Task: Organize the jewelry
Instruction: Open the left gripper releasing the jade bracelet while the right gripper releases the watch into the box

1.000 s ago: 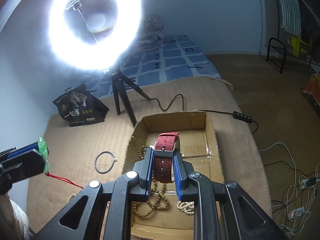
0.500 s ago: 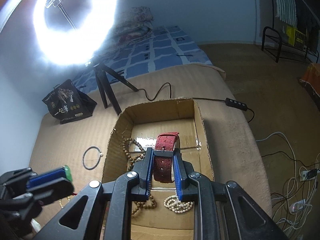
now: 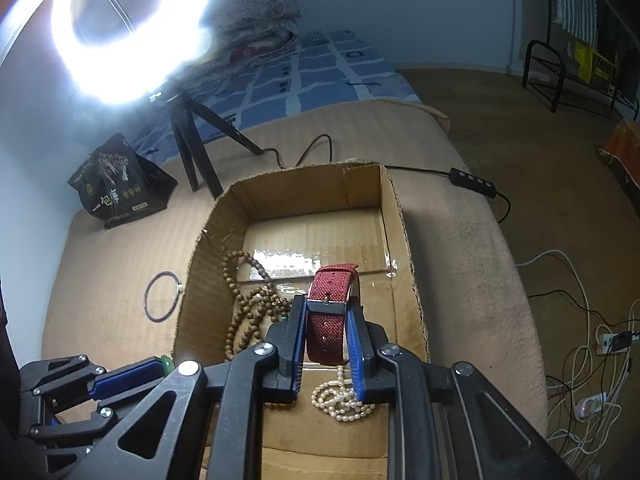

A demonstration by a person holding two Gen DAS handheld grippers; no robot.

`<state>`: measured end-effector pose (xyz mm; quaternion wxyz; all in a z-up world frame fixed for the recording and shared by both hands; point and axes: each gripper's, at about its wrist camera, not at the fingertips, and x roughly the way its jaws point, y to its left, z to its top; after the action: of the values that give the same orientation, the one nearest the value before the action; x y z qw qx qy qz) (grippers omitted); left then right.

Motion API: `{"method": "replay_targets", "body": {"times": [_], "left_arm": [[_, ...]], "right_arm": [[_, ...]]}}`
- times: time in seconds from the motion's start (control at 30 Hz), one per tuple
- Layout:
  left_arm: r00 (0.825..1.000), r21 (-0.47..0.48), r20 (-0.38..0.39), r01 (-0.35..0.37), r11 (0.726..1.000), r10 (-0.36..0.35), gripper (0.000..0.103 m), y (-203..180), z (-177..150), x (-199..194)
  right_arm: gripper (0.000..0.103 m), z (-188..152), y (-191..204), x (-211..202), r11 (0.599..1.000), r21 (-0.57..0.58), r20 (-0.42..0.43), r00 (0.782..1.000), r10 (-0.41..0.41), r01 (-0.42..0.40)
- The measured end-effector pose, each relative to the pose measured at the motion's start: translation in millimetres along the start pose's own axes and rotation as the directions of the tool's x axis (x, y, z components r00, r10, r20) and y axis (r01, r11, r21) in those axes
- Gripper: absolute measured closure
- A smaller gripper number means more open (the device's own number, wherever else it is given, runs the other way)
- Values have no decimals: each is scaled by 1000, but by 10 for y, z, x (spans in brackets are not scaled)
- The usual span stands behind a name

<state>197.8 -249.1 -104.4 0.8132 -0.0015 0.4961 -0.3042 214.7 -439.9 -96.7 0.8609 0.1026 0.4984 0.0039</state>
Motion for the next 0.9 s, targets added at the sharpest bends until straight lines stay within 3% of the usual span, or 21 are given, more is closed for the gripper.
{"method": "replay_targets", "body": {"times": [0.33,0.4,0.43,0.5,0.57,0.9], "left_arm": [[1000,24,-14,-16,1000,16,88,-41,-44,20],[1000,20,-14,-21,1000,22,63,-38,-43,9],[1000,19,-6,-23,1000,23,58,-34,-46,0],[1000,20,4,-30,999,29,56,-19,-45,-26],[999,18,2,-32,999,32,56,2,-49,-41],[998,9,15,-61,998,61,56,194,-150,-214]], "right_arm": [[84,-17,18,38,1000,-5,-13,1000,-11,11],[72,-12,28,18,1000,-7,-1,1000,-21,21],[68,-5,37,10,1000,-10,5,1000,-25,25],[42,-3,48,-19,999,-14,21,999,-35,36],[32,-2,58,-47,999,-14,38,999,-39,40],[26,9,139,-120,1000,-13,61,998,-18,18]]}}
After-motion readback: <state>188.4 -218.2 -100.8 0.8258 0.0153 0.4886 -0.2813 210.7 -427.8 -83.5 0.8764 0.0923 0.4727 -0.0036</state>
